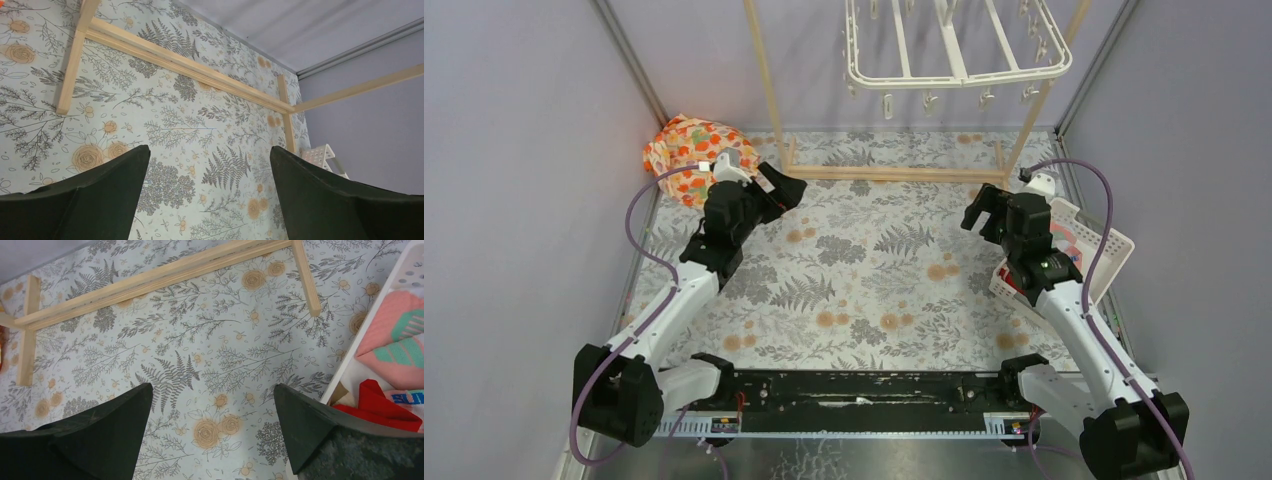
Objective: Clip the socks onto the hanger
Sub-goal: Open the clamp at the hanger.
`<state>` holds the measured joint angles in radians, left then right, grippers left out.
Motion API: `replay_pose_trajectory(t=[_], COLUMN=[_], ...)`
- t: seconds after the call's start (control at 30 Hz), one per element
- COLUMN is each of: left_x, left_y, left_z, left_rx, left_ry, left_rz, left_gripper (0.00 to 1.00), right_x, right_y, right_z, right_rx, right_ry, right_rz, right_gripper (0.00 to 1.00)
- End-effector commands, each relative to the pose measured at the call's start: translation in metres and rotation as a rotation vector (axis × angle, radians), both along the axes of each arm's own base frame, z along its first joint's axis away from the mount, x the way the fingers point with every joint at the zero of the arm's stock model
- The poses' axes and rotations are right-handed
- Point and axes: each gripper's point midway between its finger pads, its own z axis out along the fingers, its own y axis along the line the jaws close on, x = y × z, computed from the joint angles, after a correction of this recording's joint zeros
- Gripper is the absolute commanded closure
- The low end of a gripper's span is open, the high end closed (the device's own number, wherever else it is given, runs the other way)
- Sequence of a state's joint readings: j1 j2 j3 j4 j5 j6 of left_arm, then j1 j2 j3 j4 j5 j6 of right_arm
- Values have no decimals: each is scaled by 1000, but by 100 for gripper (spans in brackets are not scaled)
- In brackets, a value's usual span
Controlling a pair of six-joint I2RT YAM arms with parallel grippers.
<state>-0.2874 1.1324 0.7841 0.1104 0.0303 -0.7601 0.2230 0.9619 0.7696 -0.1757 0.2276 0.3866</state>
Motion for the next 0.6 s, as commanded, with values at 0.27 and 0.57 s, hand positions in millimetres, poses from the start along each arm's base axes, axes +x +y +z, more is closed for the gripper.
replay_pose_trajectory(t=[0.27,0.57], left_x=[0,2], left_y=[0,-23], left_z=[9,6], left_rx=[-27,-125], left_ry=[-1,55], left_rz=[18,-66], left_gripper=[1,1], right_x=[1,-31], right_y=[-14,-121], right_z=[39,30], right_rx=[-16,20], right_ry=[-85,27], right_rz=[-58,-581], right_gripper=[0,4])
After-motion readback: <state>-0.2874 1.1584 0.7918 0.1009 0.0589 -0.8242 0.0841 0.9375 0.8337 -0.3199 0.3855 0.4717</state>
